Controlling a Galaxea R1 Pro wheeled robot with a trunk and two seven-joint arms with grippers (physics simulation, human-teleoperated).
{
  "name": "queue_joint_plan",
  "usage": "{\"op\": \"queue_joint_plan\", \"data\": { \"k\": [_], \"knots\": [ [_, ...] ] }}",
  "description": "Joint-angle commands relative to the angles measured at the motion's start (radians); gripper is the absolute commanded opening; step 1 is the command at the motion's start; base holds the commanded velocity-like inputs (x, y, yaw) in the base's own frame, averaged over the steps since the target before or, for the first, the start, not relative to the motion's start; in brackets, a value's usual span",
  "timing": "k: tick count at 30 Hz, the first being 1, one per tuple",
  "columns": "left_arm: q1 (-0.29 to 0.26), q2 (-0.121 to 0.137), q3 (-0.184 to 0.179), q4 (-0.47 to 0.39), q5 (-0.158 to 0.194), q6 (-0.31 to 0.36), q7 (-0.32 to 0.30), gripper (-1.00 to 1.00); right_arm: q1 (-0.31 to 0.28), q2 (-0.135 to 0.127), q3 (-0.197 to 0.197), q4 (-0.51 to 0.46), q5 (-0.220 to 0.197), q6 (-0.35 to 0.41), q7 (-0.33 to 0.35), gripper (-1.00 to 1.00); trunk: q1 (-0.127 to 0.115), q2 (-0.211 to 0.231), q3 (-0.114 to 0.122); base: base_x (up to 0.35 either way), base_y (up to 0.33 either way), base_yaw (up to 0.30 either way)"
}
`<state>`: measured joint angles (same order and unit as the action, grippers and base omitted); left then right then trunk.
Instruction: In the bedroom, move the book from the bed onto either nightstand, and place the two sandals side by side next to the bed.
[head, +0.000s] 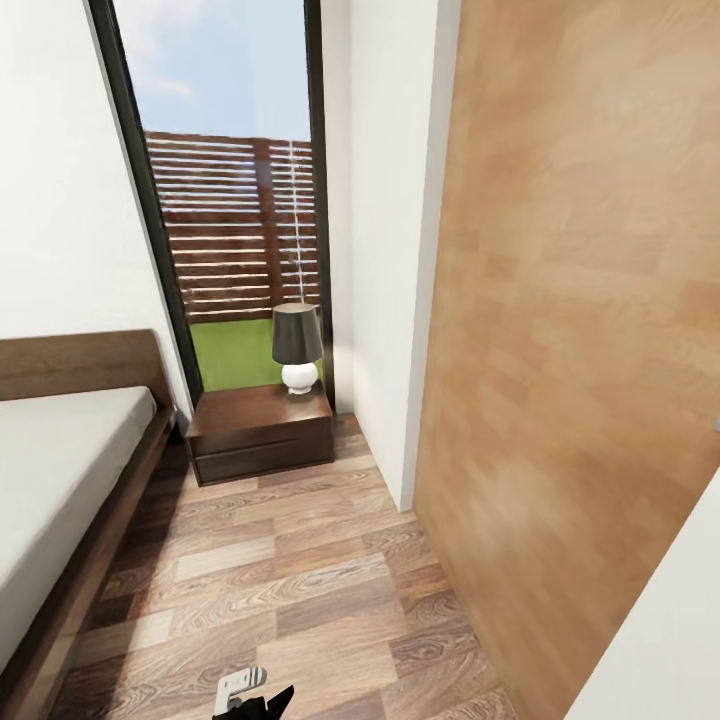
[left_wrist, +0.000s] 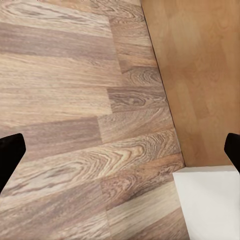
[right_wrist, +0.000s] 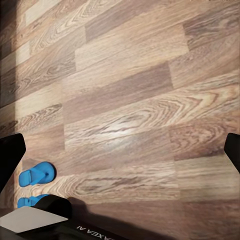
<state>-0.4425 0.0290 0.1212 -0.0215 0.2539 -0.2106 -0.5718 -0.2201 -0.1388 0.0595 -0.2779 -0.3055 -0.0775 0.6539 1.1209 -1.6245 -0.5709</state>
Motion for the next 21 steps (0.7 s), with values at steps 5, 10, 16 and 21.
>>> {"op": "queue_joint_plan", "data": {
  "k": [5, 10, 16, 21],
  "knots": [
    [-0.001, 0.000, 0.007, 0.002, -0.002, -0.001, -0.005, 1.00, -0.001, -0.001, 0.006, 0.001, -0.005, -0.005, 0.001, 1.00, 0.000, 0.000, -0.001, 0.005, -0.118, 0.000],
    [-0.001, 0.000, 0.007, 0.002, -0.002, -0.001, -0.005, 1.00, -0.001, -0.001, 0.006, 0.001, -0.005, -0.005, 0.001, 1.00, 0.000, 0.000, -0.001, 0.001, -0.143, 0.000],
    [-0.001, 0.000, 0.007, 0.002, -0.002, -0.001, -0.005, 1.00, -0.001, -0.001, 0.006, 0.002, -0.005, -0.006, 0.001, 1.00, 0.000, 0.000, -0.001, 0.004, -0.020, 0.000],
    [-0.001, 0.000, 0.008, 0.002, -0.001, -0.001, -0.005, 1.00, -0.001, -0.001, 0.006, 0.002, -0.004, -0.006, 0.001, 1.00, 0.000, 0.000, -0.001, 0.206, 0.044, 0.000]
  ]
}}
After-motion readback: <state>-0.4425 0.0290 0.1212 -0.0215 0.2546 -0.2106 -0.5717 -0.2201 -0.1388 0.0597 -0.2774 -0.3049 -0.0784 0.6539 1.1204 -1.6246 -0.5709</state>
